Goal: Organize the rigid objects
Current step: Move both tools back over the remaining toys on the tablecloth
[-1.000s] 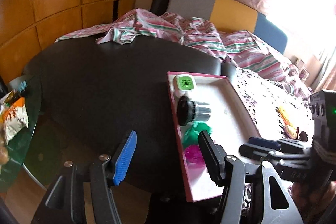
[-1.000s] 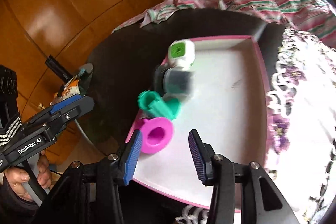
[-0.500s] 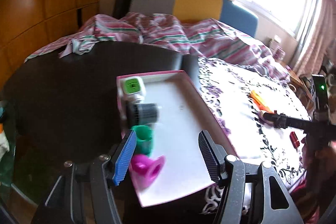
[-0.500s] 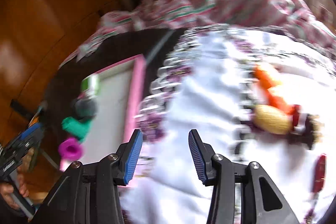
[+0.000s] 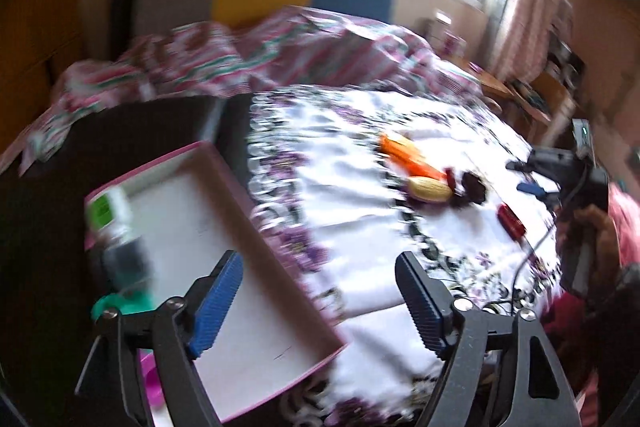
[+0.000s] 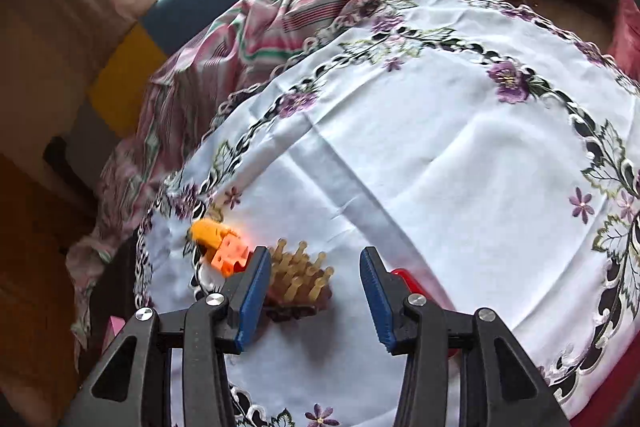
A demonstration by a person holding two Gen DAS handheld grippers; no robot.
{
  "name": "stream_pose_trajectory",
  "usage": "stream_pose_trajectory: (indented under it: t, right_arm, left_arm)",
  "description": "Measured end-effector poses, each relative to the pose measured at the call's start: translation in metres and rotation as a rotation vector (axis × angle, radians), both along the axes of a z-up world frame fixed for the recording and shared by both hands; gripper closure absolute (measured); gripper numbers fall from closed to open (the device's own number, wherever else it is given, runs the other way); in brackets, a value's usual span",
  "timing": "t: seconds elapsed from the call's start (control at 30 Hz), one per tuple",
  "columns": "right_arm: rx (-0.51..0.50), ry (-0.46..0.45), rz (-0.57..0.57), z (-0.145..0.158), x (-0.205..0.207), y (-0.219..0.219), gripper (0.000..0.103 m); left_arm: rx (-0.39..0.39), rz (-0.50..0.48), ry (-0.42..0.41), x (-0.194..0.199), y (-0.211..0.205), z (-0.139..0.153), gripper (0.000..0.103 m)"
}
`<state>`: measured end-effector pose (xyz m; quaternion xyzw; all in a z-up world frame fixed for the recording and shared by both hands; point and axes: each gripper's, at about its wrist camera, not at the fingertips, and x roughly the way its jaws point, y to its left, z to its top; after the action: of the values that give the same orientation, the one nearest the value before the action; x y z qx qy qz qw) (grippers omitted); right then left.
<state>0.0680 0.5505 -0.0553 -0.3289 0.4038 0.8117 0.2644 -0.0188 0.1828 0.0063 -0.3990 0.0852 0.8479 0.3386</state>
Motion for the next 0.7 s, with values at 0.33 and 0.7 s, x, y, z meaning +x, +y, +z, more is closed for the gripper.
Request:
stream_pose_trajectory:
  t: [0.33, 0.7]
  right_arm:
    - [-0.037, 0.03, 0.044, -0.001, -0.003, -0.005, 0.056]
    - [-0.108, 0.058, 0.062, -0.008, -0.005, 0.001, 0.054]
  left_arm:
    - [-0.127, -0.343, 0.046, -0.009, 0.133, -0.024, 0.019]
    - [-0.269, -0.551, 0.088, -0.037, 0.221, -0.071, 0.017]
